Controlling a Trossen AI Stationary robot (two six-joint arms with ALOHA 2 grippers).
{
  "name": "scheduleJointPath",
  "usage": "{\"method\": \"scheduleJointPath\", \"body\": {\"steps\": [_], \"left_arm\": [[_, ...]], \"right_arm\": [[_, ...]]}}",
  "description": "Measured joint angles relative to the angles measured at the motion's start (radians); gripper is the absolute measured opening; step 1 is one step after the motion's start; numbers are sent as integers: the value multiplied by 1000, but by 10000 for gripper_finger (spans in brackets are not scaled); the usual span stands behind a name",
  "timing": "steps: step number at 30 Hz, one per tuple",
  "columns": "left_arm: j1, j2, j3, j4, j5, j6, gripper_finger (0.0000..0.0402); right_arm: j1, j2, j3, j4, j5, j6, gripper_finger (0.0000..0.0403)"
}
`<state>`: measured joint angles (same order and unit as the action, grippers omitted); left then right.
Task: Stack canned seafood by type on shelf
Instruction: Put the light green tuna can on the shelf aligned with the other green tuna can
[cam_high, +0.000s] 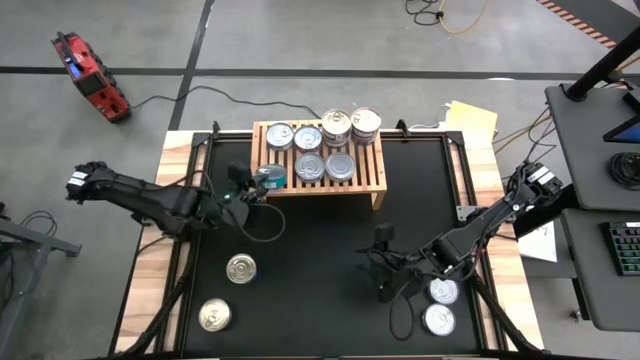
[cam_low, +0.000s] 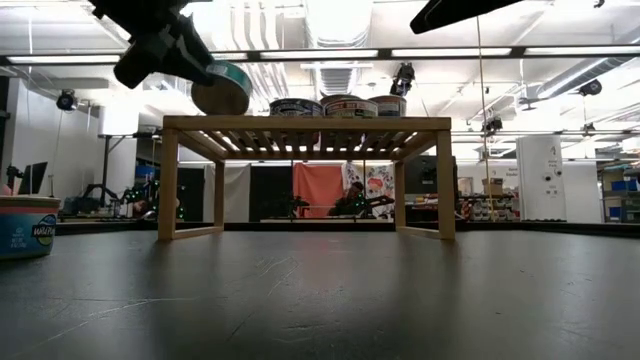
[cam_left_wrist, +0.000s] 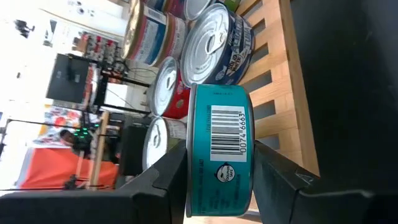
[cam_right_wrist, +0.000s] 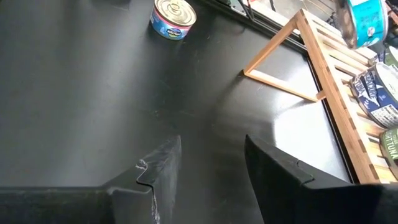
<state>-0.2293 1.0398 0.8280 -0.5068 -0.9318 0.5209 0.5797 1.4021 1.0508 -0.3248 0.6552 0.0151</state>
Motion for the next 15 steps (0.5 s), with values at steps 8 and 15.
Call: {"method": "scheduleJointPath", "body": {"steps": [8,15], "left_arm": [[46,2,0,52,26,16,120],[65,19,0,55,34,17,120]], "right_arm": [[0,0,0,0,0,-9,163],[-3,0,0,0,0,-15,163]]}}
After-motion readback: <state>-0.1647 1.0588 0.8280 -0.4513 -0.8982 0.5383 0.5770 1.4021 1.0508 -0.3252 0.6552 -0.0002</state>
